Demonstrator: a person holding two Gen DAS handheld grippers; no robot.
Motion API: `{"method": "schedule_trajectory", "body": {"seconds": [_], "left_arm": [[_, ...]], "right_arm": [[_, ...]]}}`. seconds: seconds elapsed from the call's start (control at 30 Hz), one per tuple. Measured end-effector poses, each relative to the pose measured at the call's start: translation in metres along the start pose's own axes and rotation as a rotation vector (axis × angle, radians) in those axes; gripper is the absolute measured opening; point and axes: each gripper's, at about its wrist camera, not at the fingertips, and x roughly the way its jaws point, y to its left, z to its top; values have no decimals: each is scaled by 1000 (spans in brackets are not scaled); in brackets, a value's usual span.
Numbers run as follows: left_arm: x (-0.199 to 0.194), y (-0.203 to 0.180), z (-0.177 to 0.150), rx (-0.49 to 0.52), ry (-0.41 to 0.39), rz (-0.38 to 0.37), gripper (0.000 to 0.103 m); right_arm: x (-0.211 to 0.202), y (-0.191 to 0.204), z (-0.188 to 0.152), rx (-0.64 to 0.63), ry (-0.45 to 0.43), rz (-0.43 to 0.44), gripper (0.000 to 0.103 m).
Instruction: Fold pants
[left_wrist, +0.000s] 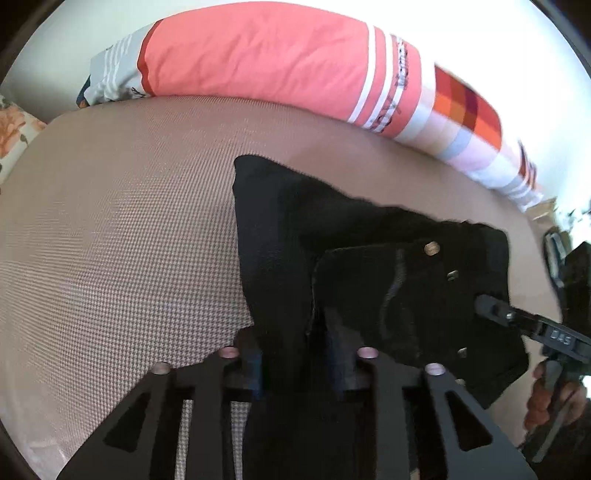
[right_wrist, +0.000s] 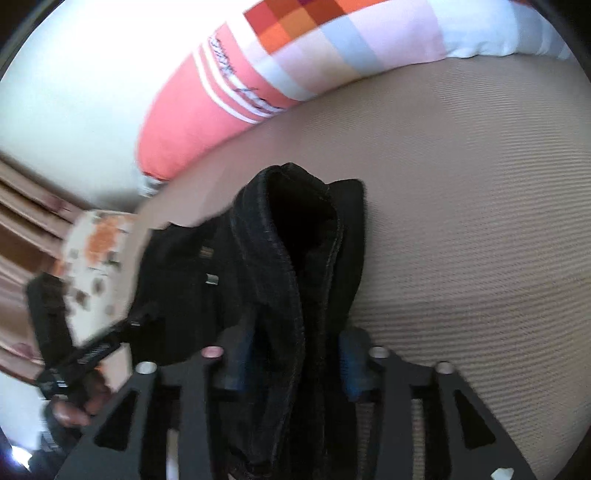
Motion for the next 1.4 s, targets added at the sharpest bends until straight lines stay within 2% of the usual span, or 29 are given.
{"method": "schedule_trajectory", "body": {"seconds": [0.13, 0.23, 0.37, 0.43, 0.5, 0.63, 0.83, 1.0, 1.17, 1.4], "left_arm": [[1, -7, -6, 28, -20, 73, 44], [-9, -12, -13, 41, -28, 125, 48], [-29, -20, -31, 74, -63, 176, 58], [-39, -25, -43, 87, -71, 192, 61], [-50, -29, -54, 90, -82, 204, 61], [-74, -33, -75, 73, -98, 223, 62], [-108, -37, -101, 60, -144, 267, 62], [-132, -35, -122, 22, -172, 242, 62], [-143, -35, -139, 19, -193, 271, 62], [-147, -34, -152, 3, -185, 265, 62]], "right_arm": [[-2, 2, -7, -28, -18, -65, 52], [-12, 10, -15, -71, -28, -130, 53], [-34, 29, -28, -149, -89, -208, 58], [-47, 41, -38, -181, -125, -234, 69], [-57, 53, -49, -215, -156, -271, 70], [-75, 77, -76, -283, -202, -335, 79], [-91, 100, -113, -312, -240, -355, 86], [-92, 113, -133, -319, -236, -340, 87], [-94, 116, -147, -299, -231, -320, 87], [-95, 121, -161, -314, -231, -333, 87]]}}
